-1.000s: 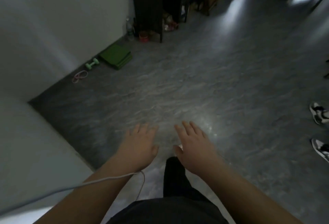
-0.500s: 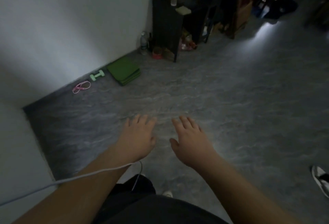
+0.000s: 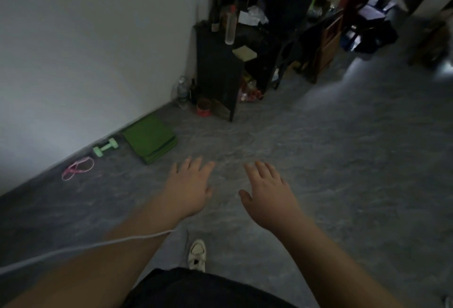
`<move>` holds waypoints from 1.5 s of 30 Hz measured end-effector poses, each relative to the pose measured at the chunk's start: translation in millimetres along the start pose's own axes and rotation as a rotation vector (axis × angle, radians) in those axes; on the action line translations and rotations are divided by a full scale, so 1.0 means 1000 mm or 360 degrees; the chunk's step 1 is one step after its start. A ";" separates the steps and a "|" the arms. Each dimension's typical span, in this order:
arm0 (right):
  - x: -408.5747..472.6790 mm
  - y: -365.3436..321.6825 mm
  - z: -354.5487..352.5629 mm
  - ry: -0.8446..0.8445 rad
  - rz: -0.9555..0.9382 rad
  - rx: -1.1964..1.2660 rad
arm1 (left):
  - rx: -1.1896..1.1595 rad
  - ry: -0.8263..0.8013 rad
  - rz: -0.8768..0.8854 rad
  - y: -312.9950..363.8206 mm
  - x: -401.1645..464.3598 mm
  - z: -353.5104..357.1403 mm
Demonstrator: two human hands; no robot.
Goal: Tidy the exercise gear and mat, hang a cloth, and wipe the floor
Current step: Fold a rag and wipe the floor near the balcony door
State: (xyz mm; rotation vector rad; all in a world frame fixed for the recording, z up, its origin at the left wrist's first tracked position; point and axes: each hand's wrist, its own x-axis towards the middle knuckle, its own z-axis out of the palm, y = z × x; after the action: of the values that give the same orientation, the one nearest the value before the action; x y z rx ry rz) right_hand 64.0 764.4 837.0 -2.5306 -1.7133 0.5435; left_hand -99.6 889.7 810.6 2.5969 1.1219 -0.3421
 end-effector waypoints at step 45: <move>0.978 0.221 -0.147 -0.0506 0.0349 0.0195 | -0.0474 -0.0577 -0.0026 -0.118 0.969 -0.194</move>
State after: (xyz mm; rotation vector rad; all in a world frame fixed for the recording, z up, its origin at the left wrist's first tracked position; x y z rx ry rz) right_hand 628.9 1588.0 666.8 -2.6722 -1.4301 1.0811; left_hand 479.9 1682.8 653.1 2.1591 0.9811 -0.5747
